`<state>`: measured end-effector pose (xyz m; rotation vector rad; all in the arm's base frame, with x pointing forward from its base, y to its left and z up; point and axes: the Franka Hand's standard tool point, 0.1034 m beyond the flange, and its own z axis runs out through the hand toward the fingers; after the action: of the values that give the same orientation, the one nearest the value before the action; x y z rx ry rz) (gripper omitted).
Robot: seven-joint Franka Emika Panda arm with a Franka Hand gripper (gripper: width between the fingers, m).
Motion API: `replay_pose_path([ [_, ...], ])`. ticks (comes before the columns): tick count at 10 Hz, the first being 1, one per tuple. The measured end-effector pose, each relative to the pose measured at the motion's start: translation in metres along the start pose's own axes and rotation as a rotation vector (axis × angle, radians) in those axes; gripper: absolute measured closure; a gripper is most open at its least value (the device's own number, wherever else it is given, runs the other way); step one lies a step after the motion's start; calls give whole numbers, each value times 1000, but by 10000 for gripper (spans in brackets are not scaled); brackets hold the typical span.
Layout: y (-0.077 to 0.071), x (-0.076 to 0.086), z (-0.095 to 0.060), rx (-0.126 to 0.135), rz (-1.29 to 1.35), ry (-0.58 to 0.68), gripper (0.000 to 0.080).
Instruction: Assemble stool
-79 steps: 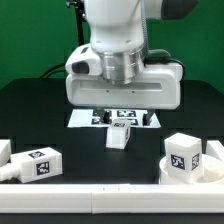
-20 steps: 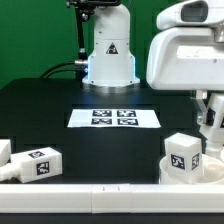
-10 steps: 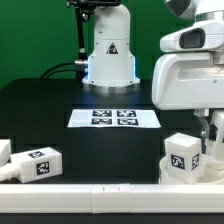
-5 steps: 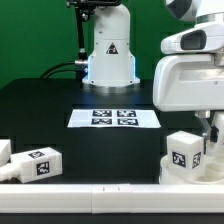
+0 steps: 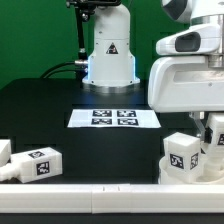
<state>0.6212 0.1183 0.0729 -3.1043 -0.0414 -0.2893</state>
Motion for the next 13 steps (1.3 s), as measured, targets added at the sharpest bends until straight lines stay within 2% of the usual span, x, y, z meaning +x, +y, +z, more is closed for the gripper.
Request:
replay_pose_path([
  [3, -2, -2, 10, -1, -4, 10, 479],
  [8, -2, 0, 10, -1, -6, 29, 479],
  [9, -2, 0, 10, -1, -6, 28, 405],
  [10, -2, 0, 10, -1, -6, 28, 405],
  [11, -1, 0, 8, 1, 5, 6, 230],
  [12, 1, 7, -2, 11, 35, -21, 174],
  [13, -1, 14, -10, 18, 54, -30, 155],
])
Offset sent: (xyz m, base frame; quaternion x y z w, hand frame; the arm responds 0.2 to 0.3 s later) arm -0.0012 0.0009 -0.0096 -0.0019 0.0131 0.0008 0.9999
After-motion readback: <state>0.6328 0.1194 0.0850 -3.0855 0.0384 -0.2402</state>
